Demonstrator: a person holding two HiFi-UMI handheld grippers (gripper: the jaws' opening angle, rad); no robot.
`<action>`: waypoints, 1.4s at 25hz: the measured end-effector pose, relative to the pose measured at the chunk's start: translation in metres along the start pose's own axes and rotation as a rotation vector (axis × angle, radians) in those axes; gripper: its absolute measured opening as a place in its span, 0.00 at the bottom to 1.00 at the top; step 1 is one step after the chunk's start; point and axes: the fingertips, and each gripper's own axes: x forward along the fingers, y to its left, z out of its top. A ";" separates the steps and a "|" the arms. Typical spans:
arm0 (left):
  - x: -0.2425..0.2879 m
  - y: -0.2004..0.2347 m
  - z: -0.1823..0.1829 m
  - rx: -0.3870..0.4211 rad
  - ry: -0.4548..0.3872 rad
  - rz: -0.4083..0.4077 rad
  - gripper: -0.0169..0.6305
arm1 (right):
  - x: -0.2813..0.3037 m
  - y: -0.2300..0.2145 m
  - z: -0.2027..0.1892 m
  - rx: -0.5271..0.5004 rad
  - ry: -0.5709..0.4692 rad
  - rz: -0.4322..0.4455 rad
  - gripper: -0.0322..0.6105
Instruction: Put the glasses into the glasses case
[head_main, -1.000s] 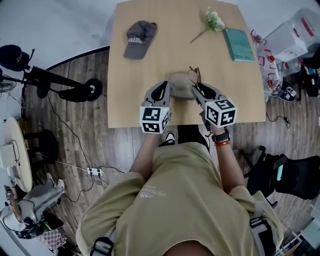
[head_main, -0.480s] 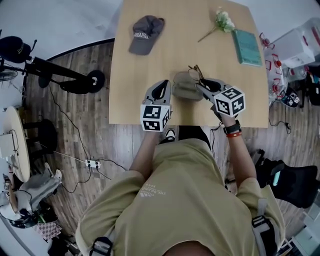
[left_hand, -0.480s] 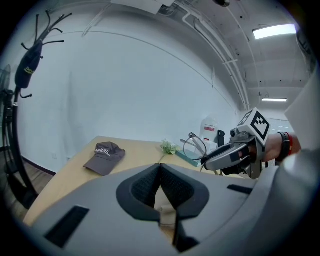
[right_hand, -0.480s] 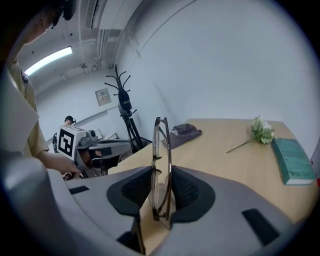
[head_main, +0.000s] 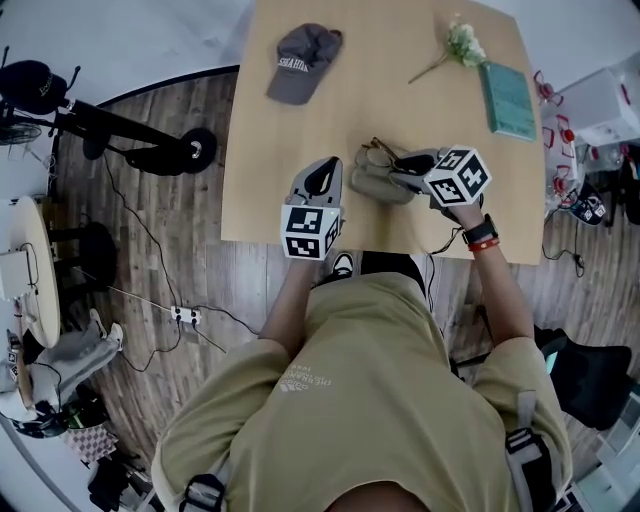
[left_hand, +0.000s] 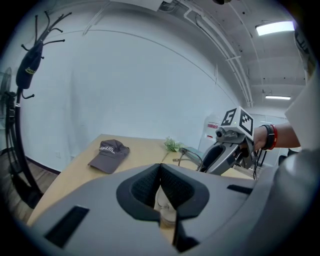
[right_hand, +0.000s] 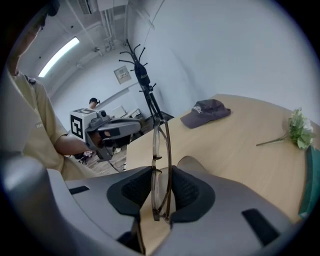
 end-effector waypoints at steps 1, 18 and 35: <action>0.001 0.001 -0.001 -0.001 0.002 0.002 0.06 | 0.004 -0.001 -0.003 -0.008 0.036 0.023 0.25; 0.022 0.001 -0.011 -0.004 0.049 -0.005 0.06 | 0.052 -0.015 -0.061 -0.053 0.442 0.291 0.26; 0.030 0.015 -0.022 -0.034 0.076 0.013 0.06 | 0.079 -0.032 -0.077 -0.006 0.566 0.307 0.26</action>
